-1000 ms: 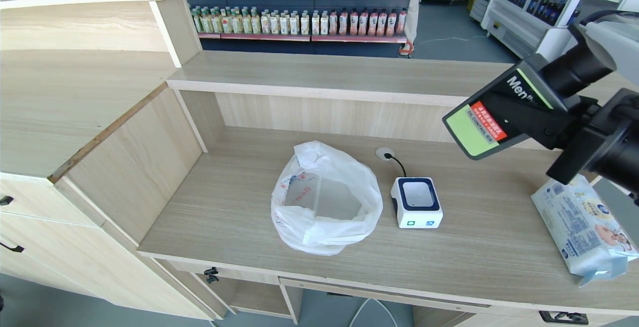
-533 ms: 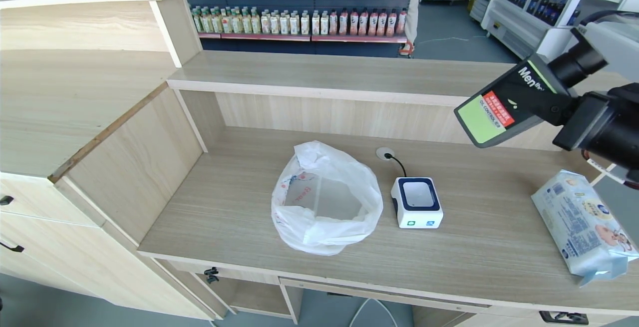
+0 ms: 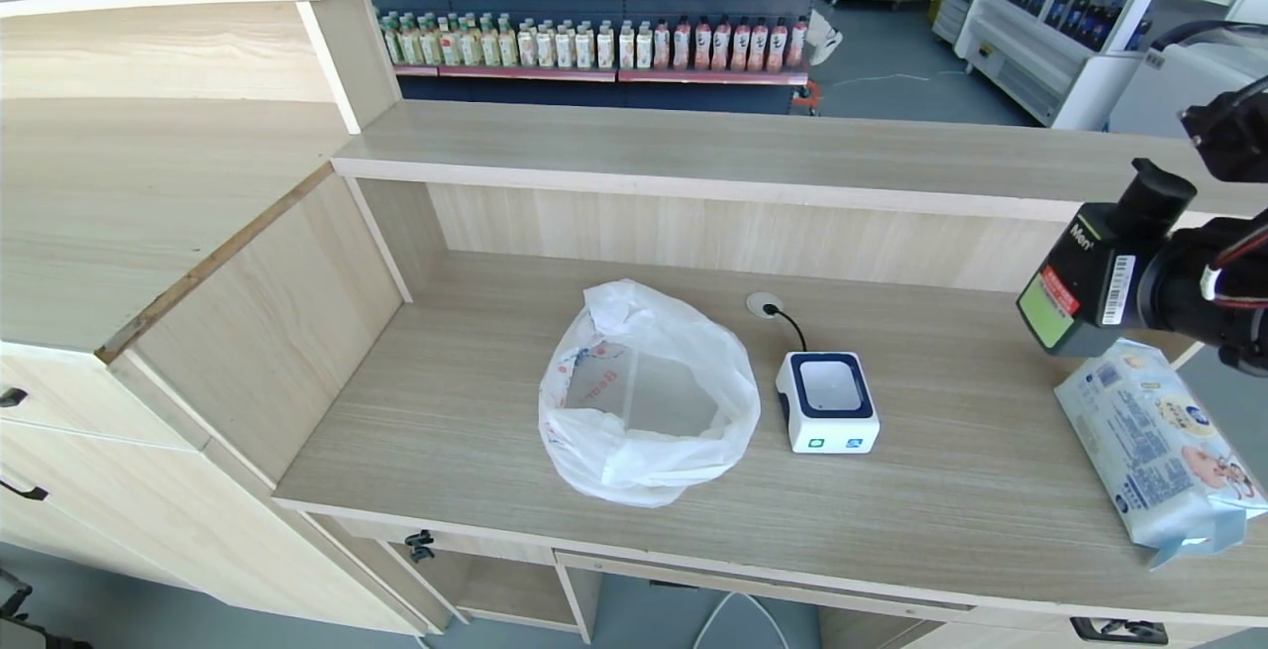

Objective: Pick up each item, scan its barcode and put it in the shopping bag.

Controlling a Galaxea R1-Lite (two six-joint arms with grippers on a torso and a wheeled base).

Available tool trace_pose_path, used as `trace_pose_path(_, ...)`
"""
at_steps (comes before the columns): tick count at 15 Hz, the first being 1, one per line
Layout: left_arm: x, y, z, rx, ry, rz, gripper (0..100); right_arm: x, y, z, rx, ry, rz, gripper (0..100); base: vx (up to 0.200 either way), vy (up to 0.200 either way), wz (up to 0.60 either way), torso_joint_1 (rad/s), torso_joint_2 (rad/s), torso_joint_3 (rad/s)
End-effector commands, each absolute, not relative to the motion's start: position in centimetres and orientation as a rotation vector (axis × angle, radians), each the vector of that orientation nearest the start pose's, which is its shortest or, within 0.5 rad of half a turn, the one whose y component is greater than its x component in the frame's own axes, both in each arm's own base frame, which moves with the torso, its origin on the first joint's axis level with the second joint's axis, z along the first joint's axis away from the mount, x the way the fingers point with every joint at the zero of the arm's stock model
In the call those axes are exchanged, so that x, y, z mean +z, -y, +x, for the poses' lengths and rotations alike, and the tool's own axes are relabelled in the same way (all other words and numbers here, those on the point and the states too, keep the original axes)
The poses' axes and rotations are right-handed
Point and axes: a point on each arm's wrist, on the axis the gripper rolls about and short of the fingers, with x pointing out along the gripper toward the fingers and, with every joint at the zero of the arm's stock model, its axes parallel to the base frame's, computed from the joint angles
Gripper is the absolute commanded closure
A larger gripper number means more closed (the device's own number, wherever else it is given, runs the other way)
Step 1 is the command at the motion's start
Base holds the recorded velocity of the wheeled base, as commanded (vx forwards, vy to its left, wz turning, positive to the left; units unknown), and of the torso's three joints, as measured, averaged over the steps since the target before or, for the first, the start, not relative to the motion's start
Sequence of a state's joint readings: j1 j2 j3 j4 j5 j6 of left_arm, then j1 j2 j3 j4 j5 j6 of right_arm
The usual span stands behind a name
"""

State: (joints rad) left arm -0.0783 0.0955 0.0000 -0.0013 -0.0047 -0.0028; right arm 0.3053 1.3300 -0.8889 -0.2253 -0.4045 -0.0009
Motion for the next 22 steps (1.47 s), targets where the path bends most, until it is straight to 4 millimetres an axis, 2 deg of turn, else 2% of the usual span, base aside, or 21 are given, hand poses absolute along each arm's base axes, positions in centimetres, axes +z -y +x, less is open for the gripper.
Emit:
trace_pose_path(1,7.7,-0.1,-1.5,-0.083,-0.094,0.0,0,26.1,-5.4,21.2,-0.076,-0.225,-0.109,100,0.0,0.0,0.0,0.0,0.0,0.0)
trace_pose_path(2,7.7,-0.1,-1.5,-0.083,-0.095,0.0,0,26.1,-5.4,21.2,-0.072,-0.226,-0.11,100,0.0,0.0,0.0,0.0,0.0,0.0)
trace_pose_path(4,7.7,-0.1,-1.5,-0.083,-0.095,0.0,0,25.6,-4.0,20.8,0.053,-0.277,-0.127,100,0.0,0.0,0.0,0.0,0.0,0.0)
trace_pose_path(7,7.7,-0.1,-1.5,-0.083,-0.095,0.0,0,25.5,-3.4,20.8,0.099,-0.292,-0.141,100,0.0,0.0,0.0,0.0,0.0,0.0)
trace_pose_path(8,7.7,-0.1,-1.5,-0.083,-0.095,0.0,0,25.5,-3.2,20.9,0.148,-0.286,-0.129,100,0.0,0.0,0.6,0.002,0.0,0.002)
trace_pose_path(14,7.7,-0.1,-1.5,-0.083,-0.094,0.0,0,25.3,-3.3,21.2,0.178,-0.284,-0.124,100,0.0,0.0,0.6,0.005,0.0,0.001)
trace_pose_path(18,7.7,-0.1,-1.5,-0.083,-0.094,0.0,0,22.4,-0.8,21.9,0.335,-0.381,-0.054,100,0.0,0.0,0.0,0.0,0.0,0.0)
trace_pose_path(20,7.7,-0.1,-1.5,-0.083,-0.094,0.0,0,20.8,0.1,23.1,0.332,-0.448,-0.02,100,0.0,0.0,0.0,0.0,0.0,0.0)
trace_pose_path(22,7.7,-0.1,-1.5,-0.083,-0.095,0.0,0,20.1,1.4,24.4,0.321,-0.455,0.023,100,0.0,0.0,0.0,0.0,0.0,0.0)
